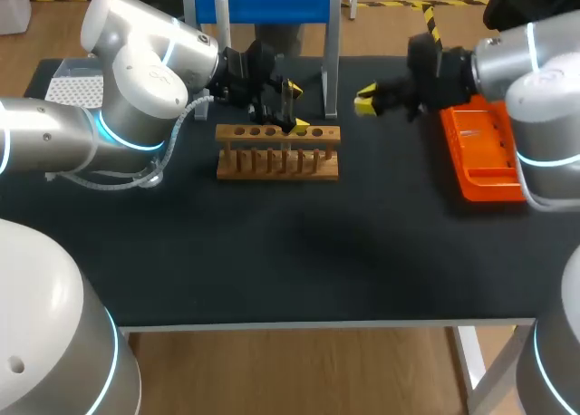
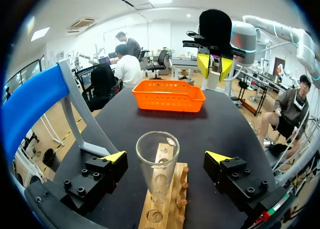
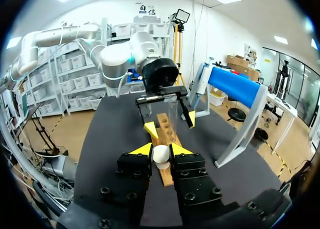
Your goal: Invert the test tube, pick up the pipette, mount the tip to pipette, aspirate from beaker and dispense into the tube, eject the tip, return the pipette, and cap with the stopper.
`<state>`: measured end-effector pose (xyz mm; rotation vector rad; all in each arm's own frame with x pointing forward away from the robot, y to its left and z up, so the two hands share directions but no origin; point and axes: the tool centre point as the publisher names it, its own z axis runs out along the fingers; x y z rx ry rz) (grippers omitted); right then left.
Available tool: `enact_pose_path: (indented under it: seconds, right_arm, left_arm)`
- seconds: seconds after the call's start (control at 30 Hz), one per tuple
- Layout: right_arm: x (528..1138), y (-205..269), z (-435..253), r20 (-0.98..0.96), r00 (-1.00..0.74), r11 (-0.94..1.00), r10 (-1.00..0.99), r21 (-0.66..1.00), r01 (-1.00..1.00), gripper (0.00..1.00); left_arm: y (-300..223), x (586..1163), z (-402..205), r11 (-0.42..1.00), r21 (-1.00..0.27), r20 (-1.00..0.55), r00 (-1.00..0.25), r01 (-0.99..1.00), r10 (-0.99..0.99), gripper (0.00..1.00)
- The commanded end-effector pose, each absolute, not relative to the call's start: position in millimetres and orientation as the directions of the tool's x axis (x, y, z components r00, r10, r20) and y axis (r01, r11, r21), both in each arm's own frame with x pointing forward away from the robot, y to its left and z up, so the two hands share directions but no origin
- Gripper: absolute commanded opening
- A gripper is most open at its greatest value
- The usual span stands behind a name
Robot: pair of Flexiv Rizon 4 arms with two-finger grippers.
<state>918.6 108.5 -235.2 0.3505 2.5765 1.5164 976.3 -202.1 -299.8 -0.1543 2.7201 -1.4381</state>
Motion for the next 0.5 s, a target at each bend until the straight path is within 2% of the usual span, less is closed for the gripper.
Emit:
enact_pose_path:
  seconds: [0.03, 0.5]
  right_arm:
    - [931, 119, -230, 0.020, -0.970, 0.486, 0.241, 0.863, 0.138, 0.00]
    - [945, 155, -211, 0.026, -0.982, 0.496, 0.188, 0.860, 0.118, 0.00]
  left_arm:
    - [-202, 977, -300, 0.560, -0.826, -0.007, -0.993, -0.060, -0.116, 1.00]
    - [-202, 977, -300, 0.560, -0.826, -0.007, -0.993, -0.060, -0.116, 1.00]
